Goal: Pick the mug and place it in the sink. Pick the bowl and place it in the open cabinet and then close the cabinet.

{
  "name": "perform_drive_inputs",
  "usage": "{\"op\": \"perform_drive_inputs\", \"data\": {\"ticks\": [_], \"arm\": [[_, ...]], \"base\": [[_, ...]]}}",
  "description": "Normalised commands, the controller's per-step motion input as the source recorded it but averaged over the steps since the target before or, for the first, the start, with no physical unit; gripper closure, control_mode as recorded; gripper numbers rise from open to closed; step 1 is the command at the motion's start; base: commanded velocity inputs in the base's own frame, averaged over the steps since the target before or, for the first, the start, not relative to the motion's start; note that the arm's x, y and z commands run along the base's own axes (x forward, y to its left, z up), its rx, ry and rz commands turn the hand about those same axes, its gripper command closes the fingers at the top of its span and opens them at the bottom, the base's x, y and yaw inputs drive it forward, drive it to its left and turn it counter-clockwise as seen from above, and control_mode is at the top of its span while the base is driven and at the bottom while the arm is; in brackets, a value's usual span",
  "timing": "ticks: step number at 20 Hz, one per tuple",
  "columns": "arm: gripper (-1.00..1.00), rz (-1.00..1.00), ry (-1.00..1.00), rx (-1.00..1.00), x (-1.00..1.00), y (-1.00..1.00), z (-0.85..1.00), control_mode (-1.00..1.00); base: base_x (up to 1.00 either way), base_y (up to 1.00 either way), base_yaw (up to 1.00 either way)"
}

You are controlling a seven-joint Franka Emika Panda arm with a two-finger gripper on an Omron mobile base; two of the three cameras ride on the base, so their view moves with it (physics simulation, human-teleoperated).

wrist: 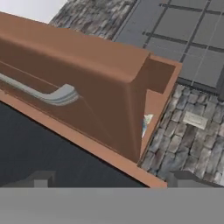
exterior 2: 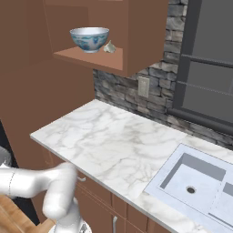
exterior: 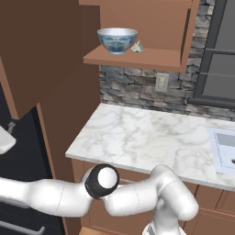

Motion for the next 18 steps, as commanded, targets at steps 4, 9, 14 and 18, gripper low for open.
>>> {"op": "perform_drive_inputs", "data": {"ticks": [4, 9, 14, 18], "arm": [[-1.0, -0.28, -0.16, 0.06, 0.11, 0.15, -0.03, -1.0], [-1.0, -0.29, -0.16, 0.06, 0.08, 0.14, -0.01, -1.0], [-1.0, -0.3, -0.19, 0.07, 0.0, 0.03, 0.0, -1.0], [-1.0, -0.26, -0.2, 0.11, -0.17, 0.0, 0.0, -1.0]], "base": [[0.0, 0.0, 0.0], [0.0, 0.0, 0.0], [0.0, 0.0, 0.0], [0.0, 0.0, 0.0]]}}
